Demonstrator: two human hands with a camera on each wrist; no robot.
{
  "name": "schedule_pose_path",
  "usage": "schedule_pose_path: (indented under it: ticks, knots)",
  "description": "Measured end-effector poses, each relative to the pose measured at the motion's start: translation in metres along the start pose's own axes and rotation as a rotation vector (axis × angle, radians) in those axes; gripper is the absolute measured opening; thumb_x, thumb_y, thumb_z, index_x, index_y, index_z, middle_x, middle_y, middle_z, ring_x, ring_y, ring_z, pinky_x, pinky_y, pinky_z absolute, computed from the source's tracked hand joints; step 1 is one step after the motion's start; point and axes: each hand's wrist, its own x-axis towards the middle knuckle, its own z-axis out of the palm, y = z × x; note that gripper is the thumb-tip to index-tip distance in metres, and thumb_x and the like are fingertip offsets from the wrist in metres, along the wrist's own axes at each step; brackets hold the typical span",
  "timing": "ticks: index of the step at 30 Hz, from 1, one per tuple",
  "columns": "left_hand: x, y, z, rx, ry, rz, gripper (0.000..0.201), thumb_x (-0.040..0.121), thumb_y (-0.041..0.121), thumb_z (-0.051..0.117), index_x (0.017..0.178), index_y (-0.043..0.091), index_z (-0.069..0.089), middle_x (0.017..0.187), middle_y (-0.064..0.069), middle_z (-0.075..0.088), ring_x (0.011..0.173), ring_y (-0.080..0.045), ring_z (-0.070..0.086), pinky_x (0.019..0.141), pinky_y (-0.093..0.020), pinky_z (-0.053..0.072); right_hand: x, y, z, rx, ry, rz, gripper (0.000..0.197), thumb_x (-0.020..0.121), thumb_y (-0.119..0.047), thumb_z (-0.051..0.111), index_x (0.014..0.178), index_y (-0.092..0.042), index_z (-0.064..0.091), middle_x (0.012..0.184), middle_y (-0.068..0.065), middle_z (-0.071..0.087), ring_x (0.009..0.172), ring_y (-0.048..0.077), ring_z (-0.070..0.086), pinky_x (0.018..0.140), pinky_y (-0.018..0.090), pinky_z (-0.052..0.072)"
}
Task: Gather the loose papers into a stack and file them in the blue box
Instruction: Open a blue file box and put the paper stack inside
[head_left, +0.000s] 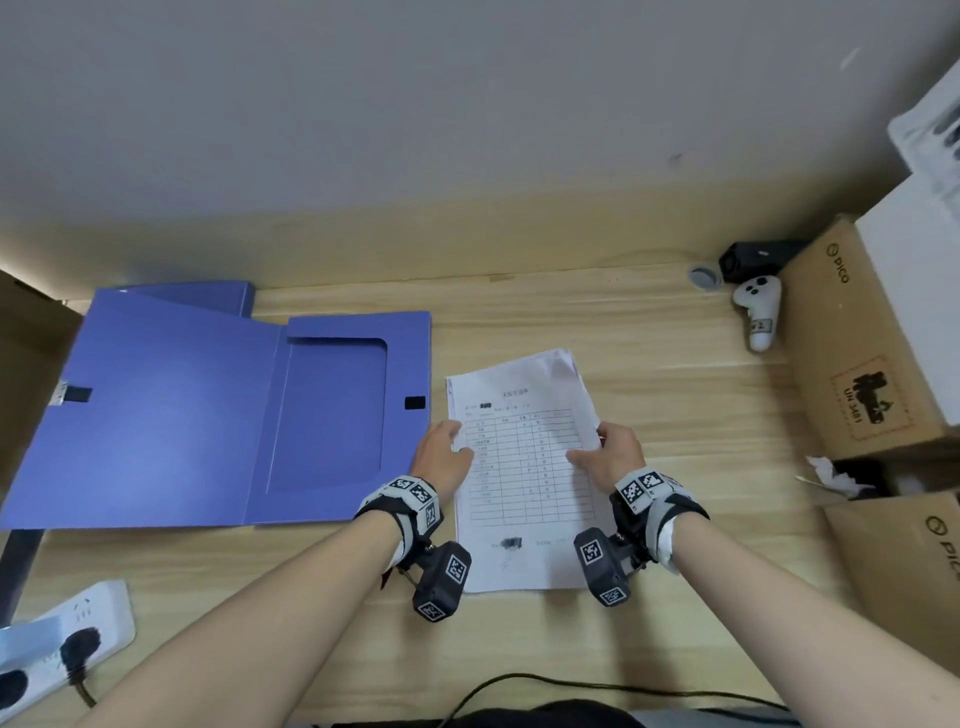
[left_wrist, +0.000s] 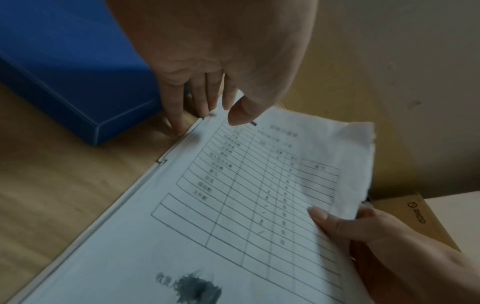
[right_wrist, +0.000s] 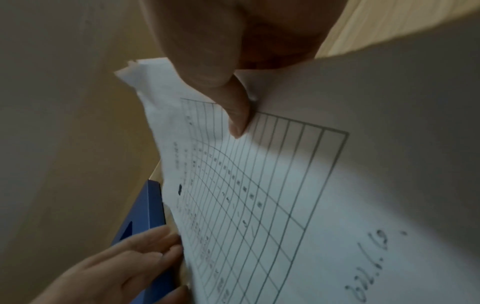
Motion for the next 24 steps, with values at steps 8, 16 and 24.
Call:
schedule_pose_path:
  ticks: [8,16,24]
  knots:
    - [0.017,0.008,0.008,-0.328,0.010,-0.138,0.091,0.067,0.062,0.061,0.143,0.016,0.042,0.144,-0.003,0.053,0.130,-0.028,0.053,0.108,-0.050,0.044,-0.010,-0.041,-0.031,0.233,0.013,-0.042,0.039,0.079,0.001,0.074,0.117,-0.001,0.063,0.106,0.007,0.068,0.096,0.025,0.066,0.086,0.032,0.054]
    - [-0.006,0.031,-0.063,-0.602,0.044,-0.047,0.021,0.091,0.001,0.058,0.108,0.009,0.068,0.111,-0.009,0.071,0.100,-0.027,0.068,0.093,-0.041,0.055,-0.011,-0.093,0.002,0.404,-0.070,-0.099,0.037,0.086,0.009,0.060,0.122,-0.001,0.059,0.116,0.009,0.065,0.100,0.021,0.060,0.086,0.028,0.046]
    - [-0.008,-0.039,-0.159,-0.548,-0.032,-0.111,0.048,0.085,0.024,0.075,0.128,0.007,0.061,0.123,-0.005,0.069,0.110,-0.020,0.067,0.099,-0.035,0.051,-0.012,-0.142,0.100,0.512,-0.228,-0.128,0.028,0.085,0.009,0.056,0.105,-0.009,0.062,0.108,0.009,0.069,0.099,0.025,0.065,0.086,0.034,0.053]
